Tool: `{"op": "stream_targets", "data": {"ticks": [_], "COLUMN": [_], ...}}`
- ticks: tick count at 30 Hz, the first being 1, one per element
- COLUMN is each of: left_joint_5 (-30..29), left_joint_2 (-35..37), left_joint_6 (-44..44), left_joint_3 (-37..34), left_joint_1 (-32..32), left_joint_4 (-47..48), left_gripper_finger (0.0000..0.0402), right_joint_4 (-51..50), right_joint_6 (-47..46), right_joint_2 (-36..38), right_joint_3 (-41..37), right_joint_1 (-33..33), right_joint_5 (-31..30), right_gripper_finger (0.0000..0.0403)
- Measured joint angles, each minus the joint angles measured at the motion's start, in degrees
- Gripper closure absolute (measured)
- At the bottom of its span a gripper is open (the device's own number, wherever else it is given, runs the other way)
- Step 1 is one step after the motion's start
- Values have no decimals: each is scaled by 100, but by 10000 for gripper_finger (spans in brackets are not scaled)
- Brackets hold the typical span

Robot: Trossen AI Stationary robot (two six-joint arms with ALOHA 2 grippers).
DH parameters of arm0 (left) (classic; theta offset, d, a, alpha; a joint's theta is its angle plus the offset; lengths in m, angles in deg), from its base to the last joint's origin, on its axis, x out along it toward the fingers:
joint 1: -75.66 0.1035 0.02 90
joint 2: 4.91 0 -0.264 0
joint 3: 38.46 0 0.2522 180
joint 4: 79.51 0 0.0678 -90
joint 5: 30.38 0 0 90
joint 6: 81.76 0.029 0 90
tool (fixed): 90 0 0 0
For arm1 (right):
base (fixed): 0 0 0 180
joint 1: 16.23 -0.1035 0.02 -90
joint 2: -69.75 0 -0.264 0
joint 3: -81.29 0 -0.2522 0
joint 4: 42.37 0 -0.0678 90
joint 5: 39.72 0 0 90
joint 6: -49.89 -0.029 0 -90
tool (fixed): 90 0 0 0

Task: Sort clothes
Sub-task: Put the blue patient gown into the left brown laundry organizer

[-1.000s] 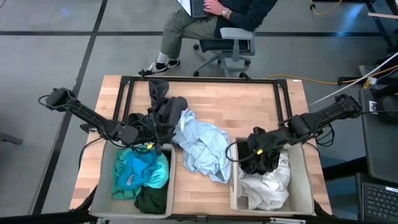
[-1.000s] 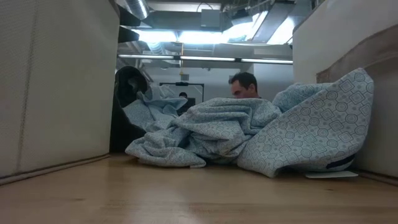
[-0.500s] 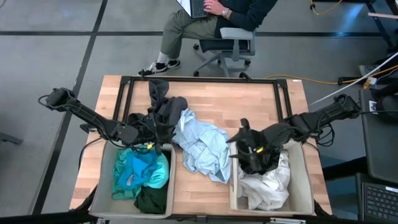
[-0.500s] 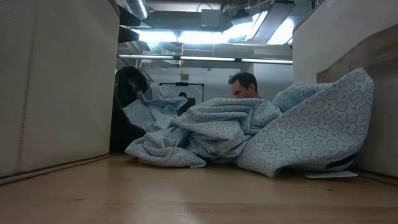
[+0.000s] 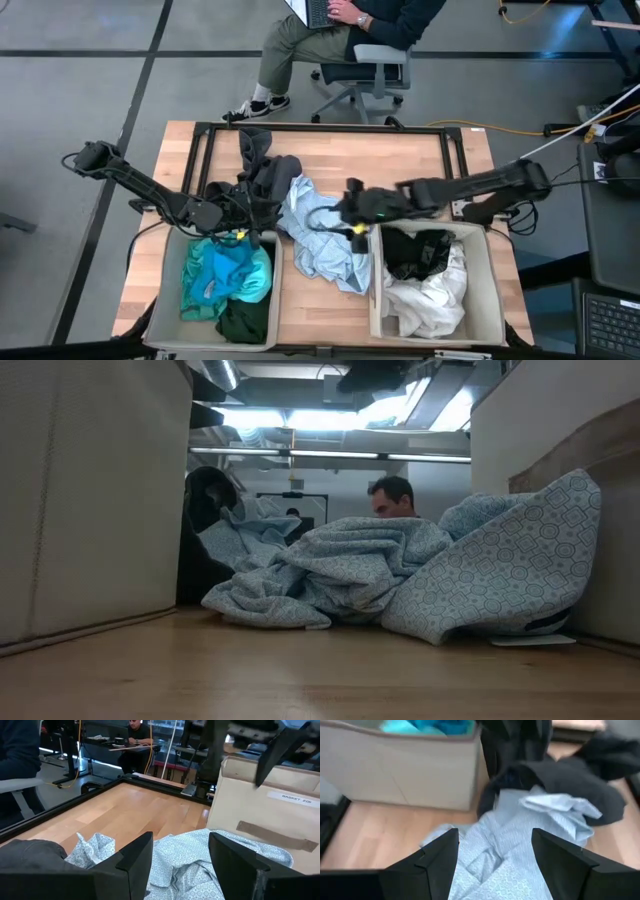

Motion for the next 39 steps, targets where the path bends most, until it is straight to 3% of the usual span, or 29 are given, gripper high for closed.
{"op": "stream_targets", "data": {"ticks": [6,10,24,32,36,39], "left_joint_5": [0,0,-4,-2,-2,-2], "left_joint_2": [2,2,4,4,2,2], "left_joint_6": [21,26,10,-29,-61,-64], "left_joint_3": [0,0,4,4,2,2], "left_joint_1": [2,1,2,2,2,2], "left_joint_4": [16,35,119,126,128,128], "left_gripper_finger": [219,219,219,219,219,219], "right_joint_4": [-1485,-2038,-2062,-1638,-1602,-1578], "right_joint_6": [-14,-14,-302,-180,-150,-143], "right_joint_2": [-1282,-1932,-3216,-3817,-3898,-3911], "right_joint_3": [1172,1413,1383,1407,1412,1405], "right_joint_1": [243,235,226,226,228,230], "right_joint_5": [93,103,412,174,167,123], "right_gripper_finger": [150,150,150,151,178,232]}}
